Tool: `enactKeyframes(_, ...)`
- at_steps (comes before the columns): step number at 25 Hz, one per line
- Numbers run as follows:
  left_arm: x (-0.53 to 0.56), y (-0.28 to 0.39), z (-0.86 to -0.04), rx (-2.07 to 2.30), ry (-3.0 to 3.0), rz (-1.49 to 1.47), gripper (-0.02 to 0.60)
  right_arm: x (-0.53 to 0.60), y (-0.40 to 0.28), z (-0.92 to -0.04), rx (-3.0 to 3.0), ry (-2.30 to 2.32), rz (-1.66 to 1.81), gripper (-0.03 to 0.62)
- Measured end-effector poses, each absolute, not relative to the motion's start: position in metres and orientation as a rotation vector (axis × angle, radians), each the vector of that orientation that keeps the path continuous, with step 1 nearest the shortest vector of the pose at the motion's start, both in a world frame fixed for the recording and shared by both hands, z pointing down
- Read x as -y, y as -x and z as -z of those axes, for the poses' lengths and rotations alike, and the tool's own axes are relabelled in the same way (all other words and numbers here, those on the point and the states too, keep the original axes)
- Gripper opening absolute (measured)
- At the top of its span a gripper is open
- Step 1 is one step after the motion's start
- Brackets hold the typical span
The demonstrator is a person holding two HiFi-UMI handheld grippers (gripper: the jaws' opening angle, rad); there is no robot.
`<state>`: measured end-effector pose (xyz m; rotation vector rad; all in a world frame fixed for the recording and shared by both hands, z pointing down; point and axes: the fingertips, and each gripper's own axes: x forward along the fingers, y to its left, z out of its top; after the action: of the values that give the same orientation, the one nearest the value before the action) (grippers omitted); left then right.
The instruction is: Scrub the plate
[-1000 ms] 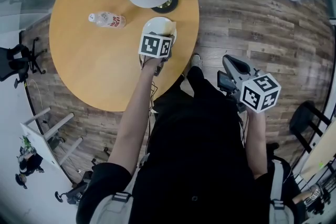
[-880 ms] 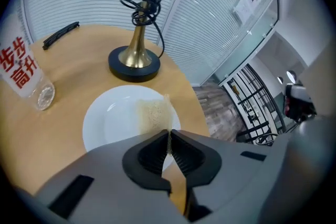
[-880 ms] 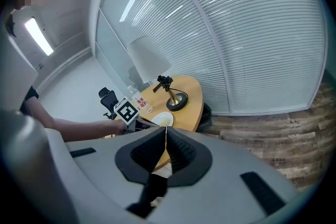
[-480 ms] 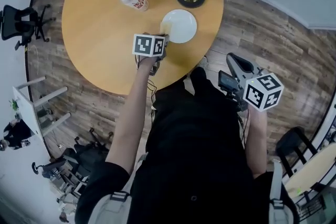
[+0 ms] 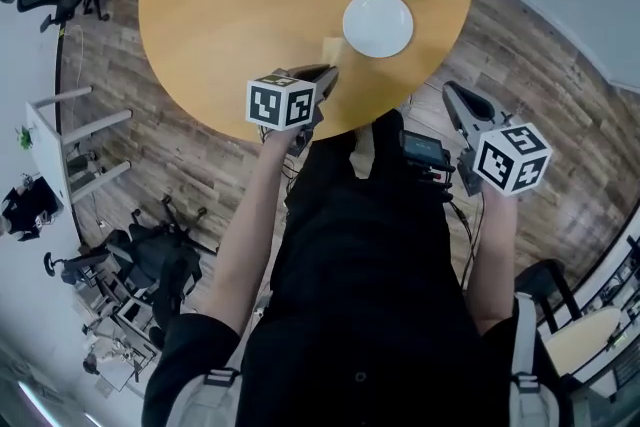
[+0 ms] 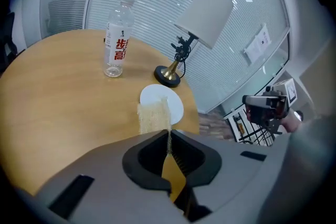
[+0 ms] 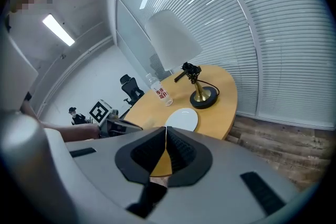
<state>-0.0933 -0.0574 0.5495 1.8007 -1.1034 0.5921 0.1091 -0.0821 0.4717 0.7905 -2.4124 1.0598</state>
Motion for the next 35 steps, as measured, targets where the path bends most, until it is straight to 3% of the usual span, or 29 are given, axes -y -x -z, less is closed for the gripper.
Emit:
enactKeyframes(9, -0.010, 0.076, -0.493, 0.974, -1.991, -0.315, 0.023, 0.038, -0.062, -0.447, 2.448, -0.810, -0.991, 0.018)
enactKeyframes(20, -0.113, 0.145, -0.449, 0.965, -2.087, -0.036, 0.023, -0.058, 0.047, -0.413, 2.486, -0.751, -0.810, 0.017)
enactKeyframes(35, -0.180, 0.185, -0.435, 0.883, -2.203, -0.063, 0.023, -0.101, 0.087, -0.399, 2.501, -0.852, -0.777, 0.017)
